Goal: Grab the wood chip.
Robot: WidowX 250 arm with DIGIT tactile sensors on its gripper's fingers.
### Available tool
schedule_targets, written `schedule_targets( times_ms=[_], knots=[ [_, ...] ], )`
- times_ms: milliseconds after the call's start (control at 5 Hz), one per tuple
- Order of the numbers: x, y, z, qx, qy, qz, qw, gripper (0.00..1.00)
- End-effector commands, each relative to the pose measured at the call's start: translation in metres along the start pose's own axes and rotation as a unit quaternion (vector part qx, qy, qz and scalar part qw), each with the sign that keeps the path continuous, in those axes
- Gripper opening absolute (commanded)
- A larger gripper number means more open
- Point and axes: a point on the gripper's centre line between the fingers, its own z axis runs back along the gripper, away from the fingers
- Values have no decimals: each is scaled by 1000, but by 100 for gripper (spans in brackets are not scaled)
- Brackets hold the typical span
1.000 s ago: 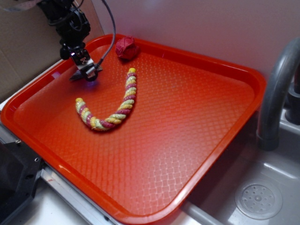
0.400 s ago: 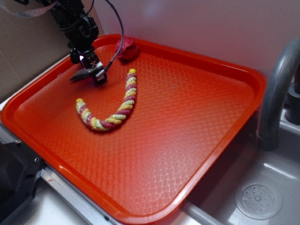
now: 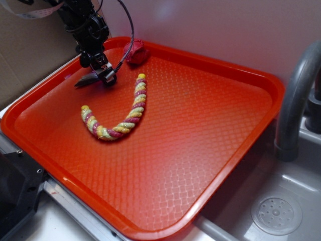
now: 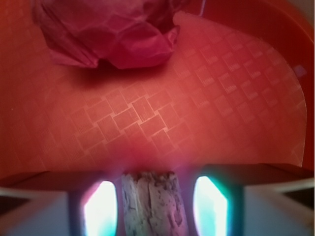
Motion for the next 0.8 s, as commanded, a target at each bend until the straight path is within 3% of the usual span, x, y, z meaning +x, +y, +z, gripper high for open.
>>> schedule_targets(
  times_ms=[0,600],
  knots=[
    [-2,-12,-19,1,15,6,1000,0],
    [-4,-13,-14,3,7,14,1000,0]
  ],
)
